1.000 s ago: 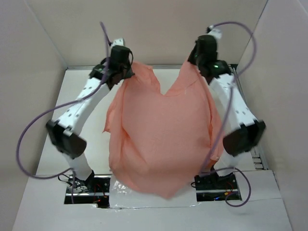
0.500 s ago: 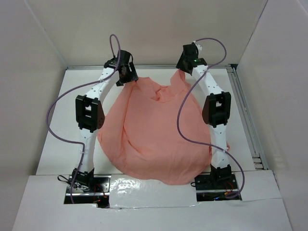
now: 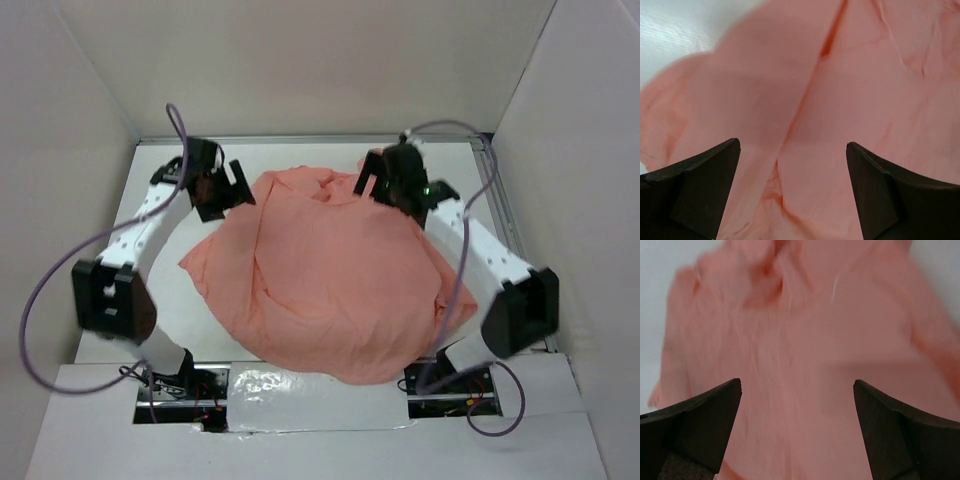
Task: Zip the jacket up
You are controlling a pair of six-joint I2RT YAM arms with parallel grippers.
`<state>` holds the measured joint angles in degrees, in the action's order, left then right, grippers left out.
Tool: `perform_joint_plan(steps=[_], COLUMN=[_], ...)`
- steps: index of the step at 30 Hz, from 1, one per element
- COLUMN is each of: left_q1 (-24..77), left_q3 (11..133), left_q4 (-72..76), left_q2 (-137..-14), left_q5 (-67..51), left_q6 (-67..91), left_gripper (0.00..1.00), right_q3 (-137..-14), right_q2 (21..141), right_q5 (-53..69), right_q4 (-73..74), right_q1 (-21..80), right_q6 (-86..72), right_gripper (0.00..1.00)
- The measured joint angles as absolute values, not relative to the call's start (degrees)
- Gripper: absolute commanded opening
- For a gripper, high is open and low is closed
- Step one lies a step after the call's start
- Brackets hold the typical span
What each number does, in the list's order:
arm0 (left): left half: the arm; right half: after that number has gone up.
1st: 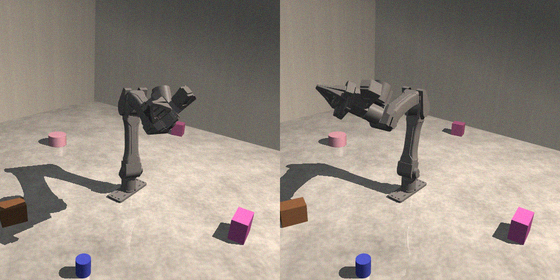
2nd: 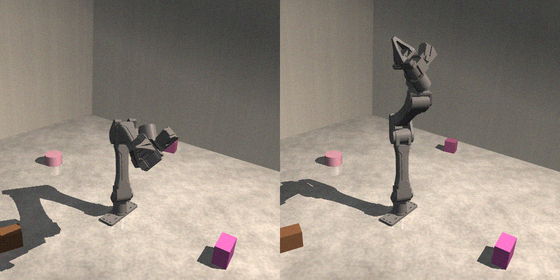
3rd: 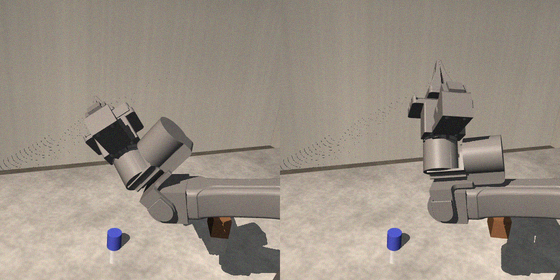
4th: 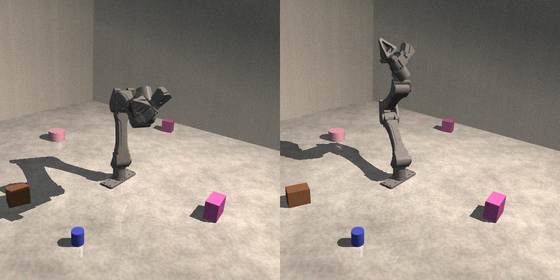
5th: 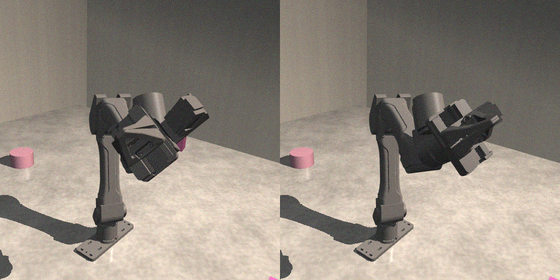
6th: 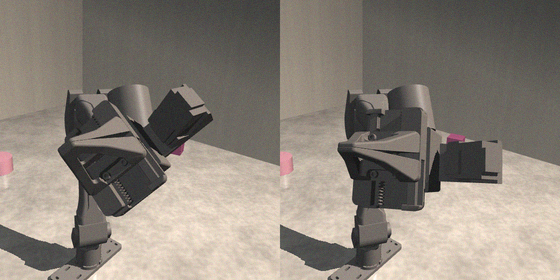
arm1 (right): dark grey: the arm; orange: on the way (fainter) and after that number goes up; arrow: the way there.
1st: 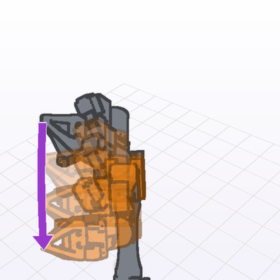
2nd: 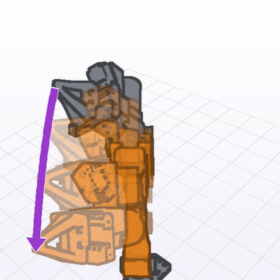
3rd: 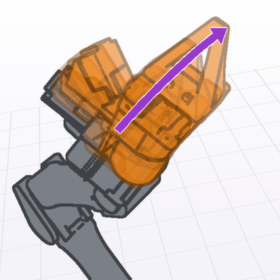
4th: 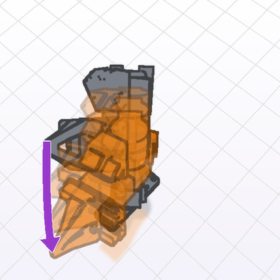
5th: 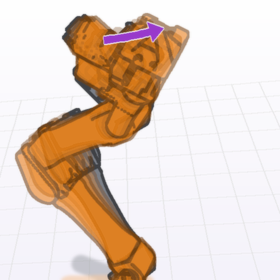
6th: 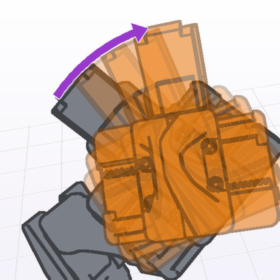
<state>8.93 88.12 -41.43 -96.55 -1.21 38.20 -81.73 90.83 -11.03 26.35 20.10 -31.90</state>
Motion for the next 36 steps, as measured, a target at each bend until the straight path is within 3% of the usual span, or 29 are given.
perform_joint_plan(steps=[3, 6, 12, 15, 22, 30, 36], left_q1=[13.8, 23.2, 29.6, 28.8, 23.5, 14.5, 13.1], left_q3=[71.4, 61.1, 54.0, 56.9, 73.0, 97.0, 100.8], left_q4=[-38.0, -33.3, -25.9, -24.9, -24.7, -26.5, -28.5], left_q2=[-82.2, -75.4, -83.4, -92.2, -110.1, -126.1, -126.1], left_q5=[-5.0, -9.9, -18.6, -18.9, -21.1, -23.8, -23.5], left_q6=[38.2, 38.9, 40.8, 40.9, 40.5, 37.8, 36.1], left_gripper=[0.99, 0.99, 0.99, 0.99, 0.99, 0.99, 0.99], right_q3=[-64.6, -53.3, -47.3, -51.4, -74.6, -99.3, -101.4], right_q2=[78.1, 75.2, 81.8, 87.9, 108.8, 126.6, 124.7], right_q5=[-11.9, -12.8, -15.7, -18.0, -20.1, -10.4, -4.8], right_q4=[27.4, 28.6, 32.3, 32.4, 33.2, 33.1, 31.4], right_q1=[28.6, 32.1, 36.2, 36.4, 31.8, 22.6, 20.4], right_q6=[-37.9, -44.5, -51.6, -51.8, -47.6, -38.4, -31.1], right_gripper=[1.00, 1.00, 1.00, 1.00, 1.00, 1.00, 1.00])
